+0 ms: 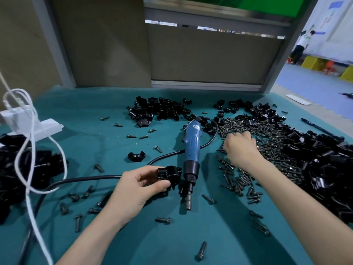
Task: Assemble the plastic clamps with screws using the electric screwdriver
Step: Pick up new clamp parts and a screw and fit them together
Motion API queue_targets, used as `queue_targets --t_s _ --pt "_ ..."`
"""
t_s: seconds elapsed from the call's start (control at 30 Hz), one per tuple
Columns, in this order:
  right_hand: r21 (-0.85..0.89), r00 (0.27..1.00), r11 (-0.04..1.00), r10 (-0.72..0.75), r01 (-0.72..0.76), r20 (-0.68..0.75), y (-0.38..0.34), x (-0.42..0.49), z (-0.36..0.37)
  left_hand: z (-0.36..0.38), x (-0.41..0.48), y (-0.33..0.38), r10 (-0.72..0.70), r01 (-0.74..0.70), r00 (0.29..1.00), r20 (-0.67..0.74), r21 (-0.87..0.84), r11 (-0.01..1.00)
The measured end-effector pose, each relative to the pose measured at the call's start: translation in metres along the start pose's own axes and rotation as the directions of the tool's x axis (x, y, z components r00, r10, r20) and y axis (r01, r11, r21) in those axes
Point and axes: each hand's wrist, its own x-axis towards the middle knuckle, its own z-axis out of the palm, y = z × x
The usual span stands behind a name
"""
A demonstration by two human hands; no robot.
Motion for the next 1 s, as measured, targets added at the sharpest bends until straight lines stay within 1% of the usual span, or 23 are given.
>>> queue_targets --t_s 0.03,0.1,0.13,0.2,0.23,0.3,0.4,0.47,0.53,0.63,0.77,0.83,0.93,1.0 --pt "0.140 0.998 0.989 -0.044 0.049 -0.039 -0.007 -0.007 -0.008 0.001 0.000 -0.001 0.007 -0.007 1.000 0.001 0.002 1.000" --pt "0.400 0.984 0.900 -0.160 0.175 -0.072 -0.030 -0.028 -0.027 0.002 0.001 -0.001 0.021 -0.021 1.000 0.003 0.007 1.000" --pt "0.460 0.963 0.847 -0.253 0.266 -0.092 -0.042 -0.040 -0.036 0.002 0.002 -0.002 0.028 -0.028 1.000 0.004 0.008 1.000" --pt "0.460 0.882 0.763 -0.458 0.454 -0.111 -0.067 -0.062 -0.047 0.002 0.002 -0.002 0.043 -0.043 0.999 0.002 0.031 0.999" --pt "0.440 0.840 0.732 -0.532 0.519 -0.106 -0.077 -0.071 -0.050 0.002 0.002 -0.002 0.054 -0.054 0.999 0.002 0.055 0.997" --pt "0.370 0.781 0.710 -0.620 0.600 -0.078 -0.090 -0.079 -0.048 0.001 0.003 -0.003 0.073 -0.073 0.997 -0.002 0.104 0.992" --pt "0.273 0.748 0.721 -0.664 0.637 0.009 -0.098 -0.080 -0.044 0.000 0.004 -0.005 0.078 -0.073 0.997 -0.027 0.149 0.986" --pt "0.169 0.719 0.715 -0.693 0.679 0.044 -0.102 -0.081 -0.042 -0.001 0.005 -0.005 0.077 -0.071 0.997 -0.023 0.185 0.980" --pt "0.075 0.704 0.706 -0.708 0.704 0.059 -0.107 -0.083 -0.041 0.000 0.006 -0.005 0.103 -0.099 0.995 -0.007 0.203 0.974" --pt "0.035 0.690 0.693 -0.721 0.720 0.059 -0.114 -0.085 -0.044 0.002 0.005 -0.005 0.127 -0.122 0.992 -0.020 0.181 0.976" --pt "0.147 0.745 0.739 -0.667 0.657 0.021 -0.111 -0.080 -0.043 0.002 0.004 -0.005 0.113 -0.109 0.994 -0.013 0.162 0.981" --pt "0.223 0.761 0.739 -0.649 0.636 -0.020 -0.107 -0.079 -0.037 0.002 0.003 -0.005 0.118 -0.114 0.993 -0.016 0.155 0.981" --pt "0.407 0.778 0.691 -0.623 0.597 -0.081 -0.094 -0.078 -0.030 0.004 0.003 -0.004 0.105 -0.103 0.994 -0.011 0.141 0.985" --pt "0.477 0.787 0.655 -0.599 0.586 -0.145 -0.075 -0.070 -0.032 0.004 0.003 -0.004 0.085 -0.083 0.996 -0.022 0.078 0.993"
